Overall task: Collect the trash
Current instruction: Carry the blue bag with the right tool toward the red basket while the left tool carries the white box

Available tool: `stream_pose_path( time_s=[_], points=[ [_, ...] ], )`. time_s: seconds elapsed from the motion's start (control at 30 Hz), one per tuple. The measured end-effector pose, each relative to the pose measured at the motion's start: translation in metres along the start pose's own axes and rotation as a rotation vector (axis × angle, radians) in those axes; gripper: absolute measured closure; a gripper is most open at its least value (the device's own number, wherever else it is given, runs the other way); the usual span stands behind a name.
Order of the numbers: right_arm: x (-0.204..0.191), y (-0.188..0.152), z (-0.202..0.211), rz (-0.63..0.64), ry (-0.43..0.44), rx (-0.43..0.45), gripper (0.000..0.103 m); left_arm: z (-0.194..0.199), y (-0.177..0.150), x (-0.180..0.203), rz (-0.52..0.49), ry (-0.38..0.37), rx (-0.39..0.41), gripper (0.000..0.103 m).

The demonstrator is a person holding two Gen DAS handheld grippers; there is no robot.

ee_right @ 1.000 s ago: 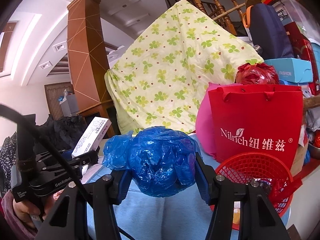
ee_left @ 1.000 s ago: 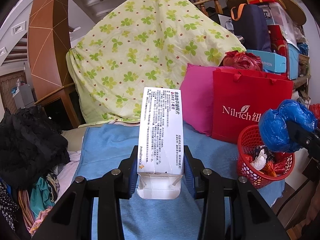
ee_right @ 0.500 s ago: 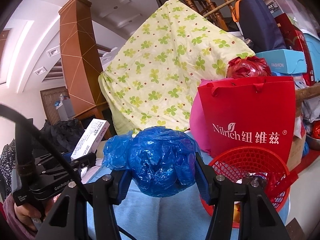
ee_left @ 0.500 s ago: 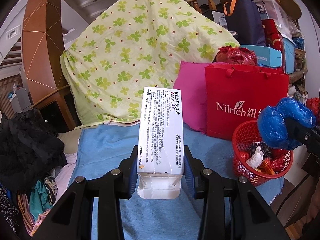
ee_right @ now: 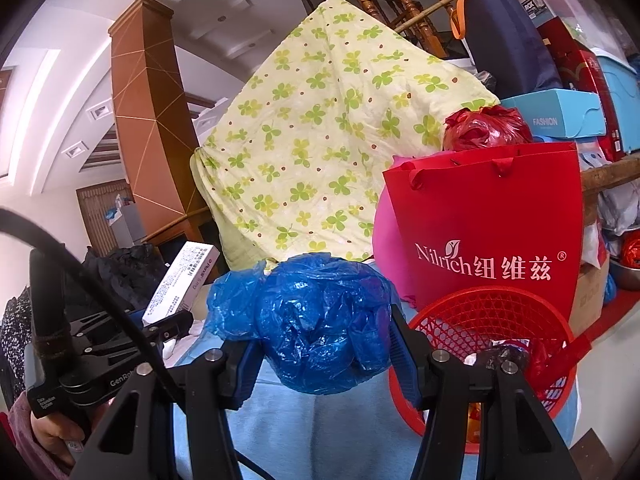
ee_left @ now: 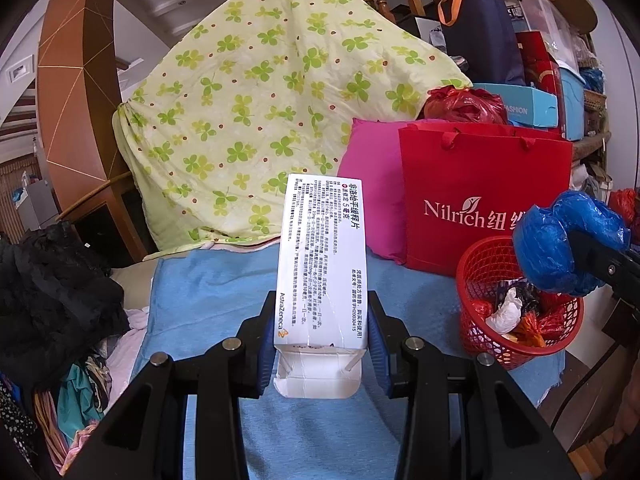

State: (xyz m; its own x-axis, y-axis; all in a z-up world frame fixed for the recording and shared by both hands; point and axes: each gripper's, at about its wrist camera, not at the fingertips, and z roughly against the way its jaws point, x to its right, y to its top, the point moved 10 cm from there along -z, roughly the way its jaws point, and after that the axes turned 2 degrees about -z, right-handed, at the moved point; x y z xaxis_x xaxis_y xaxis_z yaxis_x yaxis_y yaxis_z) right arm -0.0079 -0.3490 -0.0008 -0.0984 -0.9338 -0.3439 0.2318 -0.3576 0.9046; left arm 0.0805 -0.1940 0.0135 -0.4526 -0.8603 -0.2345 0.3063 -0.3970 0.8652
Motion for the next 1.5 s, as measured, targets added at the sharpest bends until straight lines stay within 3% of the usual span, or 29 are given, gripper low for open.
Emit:
stream_pose_path(
  time_s=[1.5],
  points=[
    [0.025, -0.012, -0.004, -0.093, -0.040, -0.031, 0.044, -0.022, -0.009, 0.020, -0.025, -0.040, -0.048, 0.061]
  ],
)
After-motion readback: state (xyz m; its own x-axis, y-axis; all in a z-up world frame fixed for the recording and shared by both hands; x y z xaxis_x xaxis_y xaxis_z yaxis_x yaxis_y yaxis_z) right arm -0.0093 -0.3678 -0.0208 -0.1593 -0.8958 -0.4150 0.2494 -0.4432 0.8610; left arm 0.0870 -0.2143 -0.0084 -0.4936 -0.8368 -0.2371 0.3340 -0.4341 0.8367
